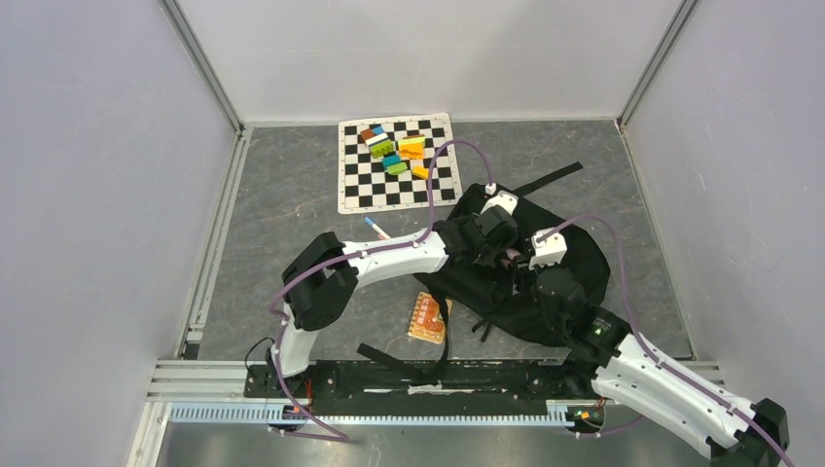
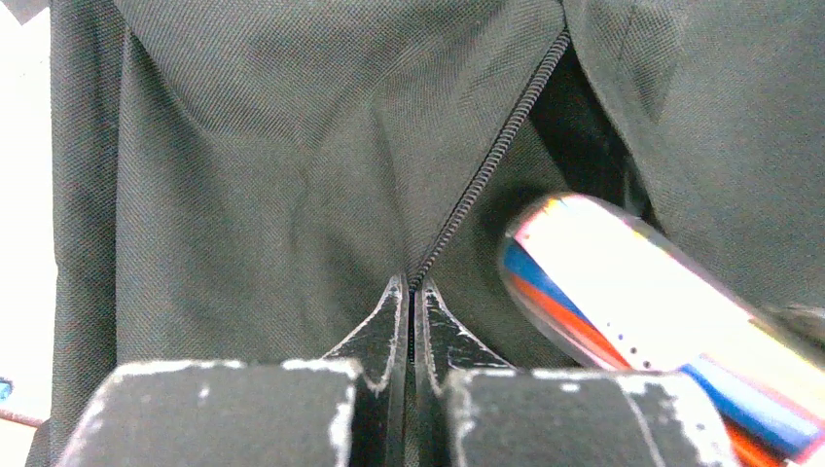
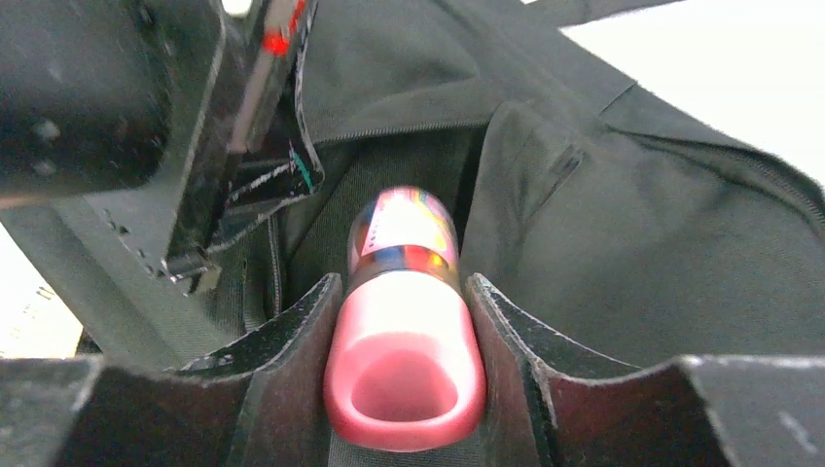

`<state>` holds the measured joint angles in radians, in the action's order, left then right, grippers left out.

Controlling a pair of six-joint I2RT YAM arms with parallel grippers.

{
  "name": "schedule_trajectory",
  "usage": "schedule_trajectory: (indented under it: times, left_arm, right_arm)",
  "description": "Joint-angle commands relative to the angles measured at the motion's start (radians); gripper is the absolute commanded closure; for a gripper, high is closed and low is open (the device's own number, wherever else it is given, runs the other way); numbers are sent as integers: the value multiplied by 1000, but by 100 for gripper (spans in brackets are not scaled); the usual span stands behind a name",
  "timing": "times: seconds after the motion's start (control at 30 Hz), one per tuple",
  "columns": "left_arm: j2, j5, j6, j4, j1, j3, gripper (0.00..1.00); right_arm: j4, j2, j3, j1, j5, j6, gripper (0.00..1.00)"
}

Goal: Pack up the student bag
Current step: Place the stationery in the student bag.

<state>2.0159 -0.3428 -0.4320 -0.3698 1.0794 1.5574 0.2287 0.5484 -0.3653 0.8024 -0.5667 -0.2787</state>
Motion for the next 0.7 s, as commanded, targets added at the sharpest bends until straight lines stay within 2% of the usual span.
schedule_trajectory:
  times: [0.0, 0.2, 0.3, 0.4, 0.57, 0.67]
  left_arm:
    - [-92, 10, -66, 64, -2, -5, 98]
    - [-130, 78, -98, 83, -4, -16, 98]
    - [-144, 106, -110, 99, -4, -23, 98]
    - [-149, 118, -115, 109, -5, -26, 98]
    - [-147, 123, -119, 99, -11, -34, 98]
    - [-156, 125, -123, 103, -12, -49, 98]
  right_arm:
    - [-259, -26, 111, 1, 31, 41, 100]
    - [-549, -16, 284, 2, 20, 104, 100]
    - [-619, 19, 321, 1, 17, 92, 100]
    - [-613, 100, 317, 1, -10, 54, 99]
    - [-560, 247, 249, 2, -38, 10, 82]
    - [-578, 342, 202, 2, -64, 14, 81]
